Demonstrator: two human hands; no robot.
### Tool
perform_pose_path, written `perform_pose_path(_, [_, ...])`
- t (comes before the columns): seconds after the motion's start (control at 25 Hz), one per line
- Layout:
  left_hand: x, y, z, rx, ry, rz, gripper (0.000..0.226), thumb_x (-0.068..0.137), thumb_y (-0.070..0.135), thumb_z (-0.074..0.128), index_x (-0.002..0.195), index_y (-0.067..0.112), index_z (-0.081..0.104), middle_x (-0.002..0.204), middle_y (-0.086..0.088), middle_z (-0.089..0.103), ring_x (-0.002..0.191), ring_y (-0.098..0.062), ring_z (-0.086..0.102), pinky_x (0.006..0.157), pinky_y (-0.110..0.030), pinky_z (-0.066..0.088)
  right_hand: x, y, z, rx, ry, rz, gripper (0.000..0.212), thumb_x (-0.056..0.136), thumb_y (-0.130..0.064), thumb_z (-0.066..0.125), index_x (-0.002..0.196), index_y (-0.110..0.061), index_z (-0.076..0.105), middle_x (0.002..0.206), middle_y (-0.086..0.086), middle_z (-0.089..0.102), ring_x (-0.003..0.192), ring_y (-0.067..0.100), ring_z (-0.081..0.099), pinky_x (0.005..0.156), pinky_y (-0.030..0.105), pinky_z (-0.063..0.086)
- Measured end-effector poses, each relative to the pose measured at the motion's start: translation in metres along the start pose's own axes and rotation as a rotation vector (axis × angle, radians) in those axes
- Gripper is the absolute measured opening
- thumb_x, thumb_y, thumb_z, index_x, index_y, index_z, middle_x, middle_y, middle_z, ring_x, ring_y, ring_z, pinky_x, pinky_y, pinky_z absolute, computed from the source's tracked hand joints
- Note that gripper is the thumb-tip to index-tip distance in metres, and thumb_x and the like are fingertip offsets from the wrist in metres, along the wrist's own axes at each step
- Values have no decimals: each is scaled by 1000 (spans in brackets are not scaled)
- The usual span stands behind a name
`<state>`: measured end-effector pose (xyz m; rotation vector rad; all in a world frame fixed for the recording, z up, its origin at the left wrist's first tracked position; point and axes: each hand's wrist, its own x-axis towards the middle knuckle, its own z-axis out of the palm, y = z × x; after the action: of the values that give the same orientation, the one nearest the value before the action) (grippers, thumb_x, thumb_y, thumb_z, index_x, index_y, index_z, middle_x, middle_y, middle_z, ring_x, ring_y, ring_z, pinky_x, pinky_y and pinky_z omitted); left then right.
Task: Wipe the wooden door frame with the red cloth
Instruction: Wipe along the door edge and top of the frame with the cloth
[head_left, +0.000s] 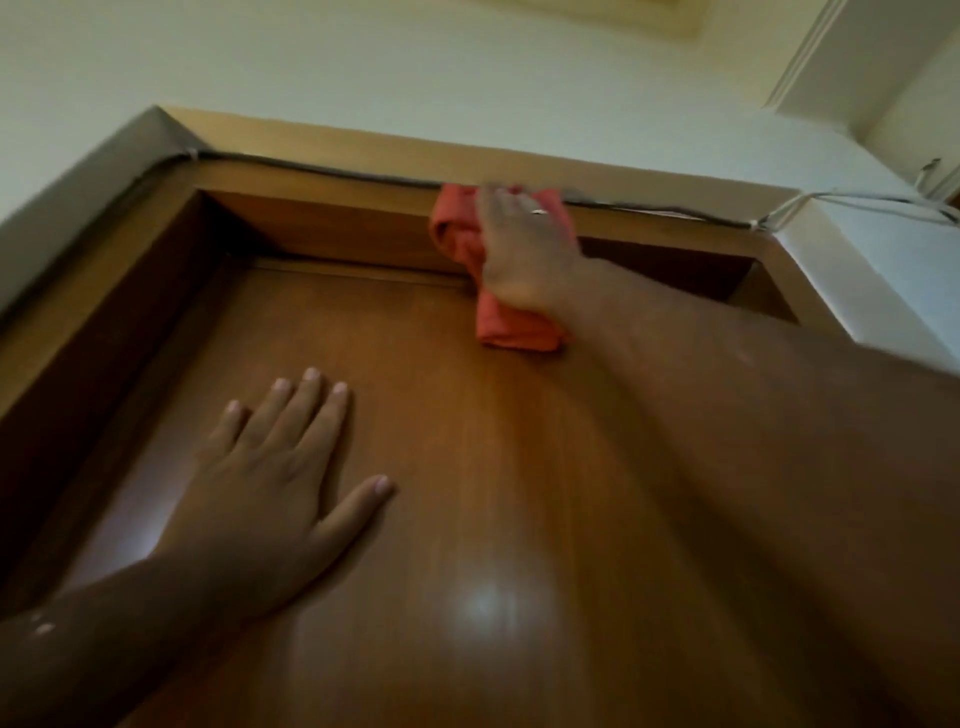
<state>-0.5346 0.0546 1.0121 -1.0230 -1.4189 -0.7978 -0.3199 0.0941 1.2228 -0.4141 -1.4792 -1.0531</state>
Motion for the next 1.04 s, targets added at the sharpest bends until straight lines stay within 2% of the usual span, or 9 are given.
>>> perform_pose_path(0.2, [2, -4, 0, -36, 42, 32, 93, 79, 82, -4, 158, 33, -14, 166, 4, -16, 151, -11, -15, 122, -37, -6, 27, -91, 36, -68, -57, -161, 80, 94, -21, 57, 158, -17, 8, 165, 10, 11, 150, 30, 12, 120, 38, 9])
perform_pose_path(0.32, [2, -5, 2, -60, 46, 39, 92, 83, 79, 1, 160, 31, -8, 168, 2, -10, 154, -15, -10, 125, -42, -3, 5, -63, 28, -137, -11, -132, 95, 84, -25, 71, 157, -14, 12, 163, 13, 17, 149, 33, 18, 121, 43, 13])
perform_pose_path(0.4, [3, -5, 3, -63, 39, 50, 92, 83, 79, -1, 160, 29, -7, 169, 0, -9, 155, -17, -8, 126, -45, 0, -18, -15, 16, -191, 26, -4, 102, 71, -28, 82, 153, -12, 23, 154, 15, 36, 139, 34, 36, 116, 48, 26])
perform_pose_path(0.48, [3, -7, 3, -60, 47, 58, 92, 83, 79, -2, 160, 28, -6, 169, -2, -7, 155, -19, -6, 125, -46, 1, -40, 42, 1, -285, 97, 148, 74, 73, -22, 79, 136, -12, 41, 127, 16, 56, 107, 32, 55, 96, 49, 45])
perform_pose_path(0.52, [3, -8, 3, -66, 50, 55, 93, 83, 79, -1, 161, 28, -4, 169, -3, -4, 155, -20, -4, 125, -47, 2, -51, 66, -9, -316, 99, 231, 55, 80, -20, 73, 126, -12, 45, 114, 15, 59, 90, 29, 55, 83, 46, 49])
perform_pose_path(0.64, [2, -5, 4, -35, 29, 47, 93, 84, 78, 0, 161, 26, 1, 169, -5, 0, 156, -22, 1, 125, -48, 6, -85, 126, -38, -297, -59, 427, 39, 81, -13, 68, 112, -9, 46, 96, 15, 57, 71, 26, 48, 62, 35, 41])
perform_pose_path(0.8, [2, -1, -3, -2, -6, 19, 93, 85, 77, 2, 161, 24, 4, 169, -7, 4, 155, -25, 5, 124, -49, 8, -101, 182, -56, -150, -178, 453, 67, 85, -10, 58, 146, -6, 29, 130, 27, 51, 103, 42, 55, 73, 36, 41])
perform_pose_path(0.96, [-12, 28, -13, -37, -81, -40, 105, 81, 84, 2, 161, 17, 9, 168, -13, 8, 154, -32, 8, 123, -54, 10, -117, 196, -62, -15, -134, 391, 72, 91, -14, 48, 155, -12, 16, 127, 29, 54, 96, 35, 55, 75, 36, 39])
perform_pose_path(1.04, [-32, 79, -14, -120, -66, -12, 109, 81, 87, 8, 159, 12, 21, 166, -16, 17, 153, -35, 15, 121, -54, 13, -138, 194, -68, -31, -141, 388, 77, 89, -15, 47, 156, -14, 10, 130, 29, 52, 104, 41, 57, 81, 40, 46])
